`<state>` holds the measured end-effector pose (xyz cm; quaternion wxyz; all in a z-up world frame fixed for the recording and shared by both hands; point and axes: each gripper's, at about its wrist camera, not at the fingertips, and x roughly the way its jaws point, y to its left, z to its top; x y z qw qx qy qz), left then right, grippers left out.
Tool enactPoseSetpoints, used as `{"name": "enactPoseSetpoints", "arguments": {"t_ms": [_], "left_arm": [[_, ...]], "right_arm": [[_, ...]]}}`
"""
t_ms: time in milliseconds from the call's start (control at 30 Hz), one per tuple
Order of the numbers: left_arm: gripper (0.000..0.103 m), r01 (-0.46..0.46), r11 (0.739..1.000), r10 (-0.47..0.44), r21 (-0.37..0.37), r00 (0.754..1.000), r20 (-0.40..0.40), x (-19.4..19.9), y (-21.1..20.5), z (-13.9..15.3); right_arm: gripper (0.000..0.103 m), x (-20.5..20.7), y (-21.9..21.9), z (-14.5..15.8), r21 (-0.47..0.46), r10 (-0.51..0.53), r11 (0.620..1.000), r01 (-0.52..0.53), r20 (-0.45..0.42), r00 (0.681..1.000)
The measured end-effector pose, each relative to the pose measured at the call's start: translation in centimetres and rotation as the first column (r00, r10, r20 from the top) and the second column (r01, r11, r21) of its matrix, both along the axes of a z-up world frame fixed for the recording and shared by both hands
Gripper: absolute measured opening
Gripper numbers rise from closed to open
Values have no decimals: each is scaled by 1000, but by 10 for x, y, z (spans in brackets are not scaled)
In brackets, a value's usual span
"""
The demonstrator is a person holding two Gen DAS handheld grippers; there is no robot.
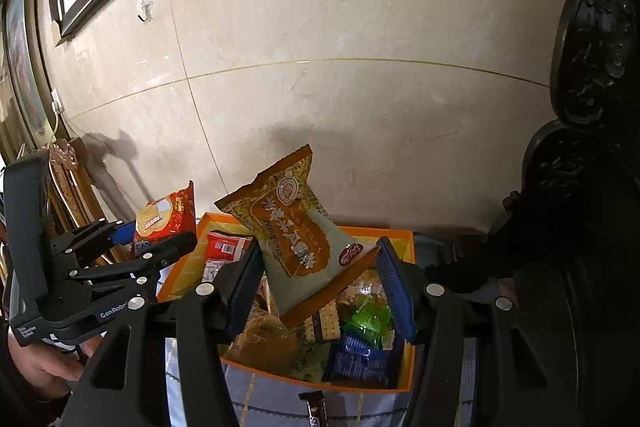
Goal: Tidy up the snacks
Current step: 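Carry the cookie packet and pastry bag into the orange box and release both, then grasp the Snickers bar with the left tool while the right tool grasps the yellow-green bag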
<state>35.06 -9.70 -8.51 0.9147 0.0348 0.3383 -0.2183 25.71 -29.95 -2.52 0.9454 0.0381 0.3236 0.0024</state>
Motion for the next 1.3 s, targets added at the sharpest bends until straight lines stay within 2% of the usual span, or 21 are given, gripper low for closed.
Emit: {"name": "enactPoseSetpoints", "arguments": {"t_ms": [100, 133, 167, 200, 233, 333, 533, 1133, 1233, 1300], "left_arm": [[53, -12, 1000, 12, 15, 1000, -11, 8, -3, -10], [59, -15, 1000, 15, 19, 1000, -17, 10, -4, -14], [68, -17, 1000, 18, 25, 999, -26, 13, -6, -20], [87, -26, 999, 27, 34, 999, -40, 16, -7, -27], [92, -50, 998, 53, 49, 997, -49, 18, -5, -36], [92, -67, 997, 70, 40, 994, -82, 13, 3, -56], [92, -56, 997, 60, 45, 993, -97, -8, 11, -71], [92, -38, 999, 42, 32, 993, -108, -64, 22, -59], [92, -33, 999, 36, 22, 992, -117, -77, 24, -60], [93, -22, 1000, 25, 18, 992, -127, -93, 24, -67]], "right_arm": [[58, 6, 1, -3, -8, -10, 1000, 10, 3, 1000], [60, 9, 1, -5, -13, -8, 1000, 8, 3, 1000], [70, 13, 2, -10, -26, -7, 1000, 7, -5, 1000], [77, 15, 2, -15, -47, -19, 999, 18, -16, 1000], [83, 15, 3, -19, -70, -33, 997, 31, -20, 999], [83, 7, 3, -30, -85, -35, 996, 32, -29, 999], [83, -9, 2, -44, -102, -41, 994, 36, -43, 998], [83, -50, 25, -29, -131, -14, 991, 7, -48, 999], [83, -65, 25, -34, -128, -35, 991, 28, -53, 998], [83, -83, 17, -49, -93, -75, 993, 68, -75, 994]]}}
